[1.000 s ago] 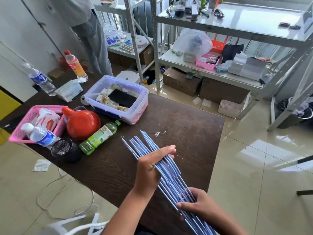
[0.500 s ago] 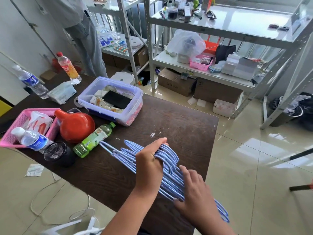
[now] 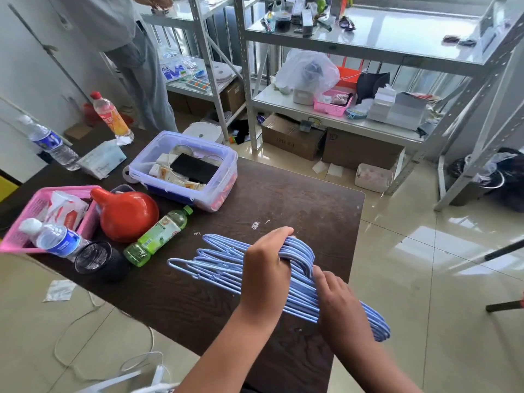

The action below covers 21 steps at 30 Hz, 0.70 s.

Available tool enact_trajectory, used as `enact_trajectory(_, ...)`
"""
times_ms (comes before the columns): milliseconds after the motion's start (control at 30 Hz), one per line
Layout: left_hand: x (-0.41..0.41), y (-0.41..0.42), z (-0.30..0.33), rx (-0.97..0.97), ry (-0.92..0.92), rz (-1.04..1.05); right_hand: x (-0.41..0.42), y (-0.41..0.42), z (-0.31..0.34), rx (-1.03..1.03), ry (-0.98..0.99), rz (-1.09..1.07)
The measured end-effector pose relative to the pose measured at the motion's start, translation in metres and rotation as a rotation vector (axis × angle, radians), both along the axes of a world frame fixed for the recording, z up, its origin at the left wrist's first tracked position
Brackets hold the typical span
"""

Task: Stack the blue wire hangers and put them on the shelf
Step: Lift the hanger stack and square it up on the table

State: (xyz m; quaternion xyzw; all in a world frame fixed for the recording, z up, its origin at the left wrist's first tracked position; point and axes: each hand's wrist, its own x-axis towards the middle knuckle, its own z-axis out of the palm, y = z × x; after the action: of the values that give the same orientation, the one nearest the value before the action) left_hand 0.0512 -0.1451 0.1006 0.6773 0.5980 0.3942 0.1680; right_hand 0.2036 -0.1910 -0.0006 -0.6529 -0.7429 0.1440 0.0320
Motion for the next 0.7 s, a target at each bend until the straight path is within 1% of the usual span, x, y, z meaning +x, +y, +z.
enact_trajectory(67, 0.0, 0.001, -0.001, 0.02, 0.017, -0.016, 0.009, 0.005, -0.002, -0.014, -0.018, 0.019)
enact_trajectory(233, 0.006, 0.002, -0.008, 0.011, 0.046, -0.074, 0.023, 0.015, -0.005, -0.085, -0.07, -0.038)
enact_trajectory(433, 0.003, 0.012, -0.011, 0.036, 0.036, -0.126, 0.03, 0.014, -0.004, -0.115, -0.009, 0.044)
enact_trajectory(500, 0.003, 0.02, -0.011, -0.035, -0.004, -0.134, 0.031, 0.018, -0.004, -0.138, 0.008, 0.064)
enact_trajectory(567, 0.002, 0.031, -0.013, -0.166, -0.049, -0.16, 0.033, 0.019, -0.009, -0.22, 0.008, 0.088)
enact_trajectory(700, -0.007, 0.051, -0.021, -0.528, -0.113, -0.308, 0.036, 0.025, -0.016, -0.37, 0.038, 0.117)
